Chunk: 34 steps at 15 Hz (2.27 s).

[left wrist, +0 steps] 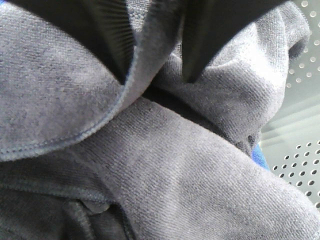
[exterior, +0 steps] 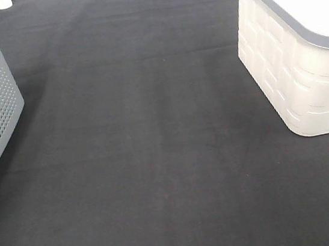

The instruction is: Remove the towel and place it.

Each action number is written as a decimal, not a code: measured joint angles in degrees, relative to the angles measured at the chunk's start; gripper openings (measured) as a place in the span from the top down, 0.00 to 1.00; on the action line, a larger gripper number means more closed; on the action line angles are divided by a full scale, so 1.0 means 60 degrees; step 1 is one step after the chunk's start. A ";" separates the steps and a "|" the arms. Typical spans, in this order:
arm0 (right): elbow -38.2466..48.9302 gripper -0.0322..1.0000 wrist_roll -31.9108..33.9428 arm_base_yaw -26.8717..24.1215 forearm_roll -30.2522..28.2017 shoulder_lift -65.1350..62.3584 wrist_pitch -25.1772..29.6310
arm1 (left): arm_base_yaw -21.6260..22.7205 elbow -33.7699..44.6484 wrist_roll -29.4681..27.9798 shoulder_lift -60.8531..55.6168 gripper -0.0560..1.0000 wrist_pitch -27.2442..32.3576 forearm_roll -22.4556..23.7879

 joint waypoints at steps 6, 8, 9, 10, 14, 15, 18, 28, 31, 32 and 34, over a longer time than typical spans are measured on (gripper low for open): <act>0.0000 0.02 0.0000 0.0000 0.0000 0.0000 0.0000 | 0.0000 0.0000 -0.0134 0.0000 0.95 0.0229 0.0086; 0.0000 0.02 0.0000 0.0000 0.0000 0.0000 0.0000 | 0.0000 0.0000 -0.1165 0.0000 0.95 0.0048 0.0086; 0.0000 0.02 0.0000 0.0000 0.0000 0.0000 0.0000 | 0.0000 0.0000 -0.1977 0.0000 0.95 -0.0029 0.0086; 0.0000 0.02 0.0000 0.0000 0.0000 0.0000 0.0000 | 0.0000 0.0000 -0.2578 -0.0019 0.95 0.0076 0.0048; 0.0000 0.02 0.0000 0.0000 0.0000 0.0000 0.0000 | 0.0000 0.0000 -0.3333 -0.0812 0.95 0.1318 -0.0306; 0.0000 0.02 0.0000 0.0000 0.0000 0.0000 0.0000 | 0.0000 0.0000 -0.3562 -0.1175 0.95 0.1509 -0.0468; 0.0000 0.02 0.0000 0.0000 0.0000 0.0000 0.0000 | 0.0000 0.0000 -0.3762 -0.2292 0.95 0.1986 -0.0945; 0.0000 0.02 0.0000 0.0000 0.0000 0.0000 0.0000 | 0.0000 -0.0821 -0.5138 -0.4841 0.95 0.2588 -0.1509; 0.0000 0.02 0.0000 0.0000 0.0000 0.0000 0.0000 | 0.0000 -0.2044 -0.5252 -0.4861 0.95 0.3371 -0.2158; 0.0000 0.02 0.0000 0.0000 0.0000 0.0000 0.0000 | 0.0000 -0.2426 -0.5214 -0.4861 0.95 0.3676 -0.2397; 0.0000 0.02 0.0000 0.0000 0.0000 0.0000 0.0000 | -0.0124 -0.3075 -0.4880 -0.4861 0.95 0.4106 -0.2855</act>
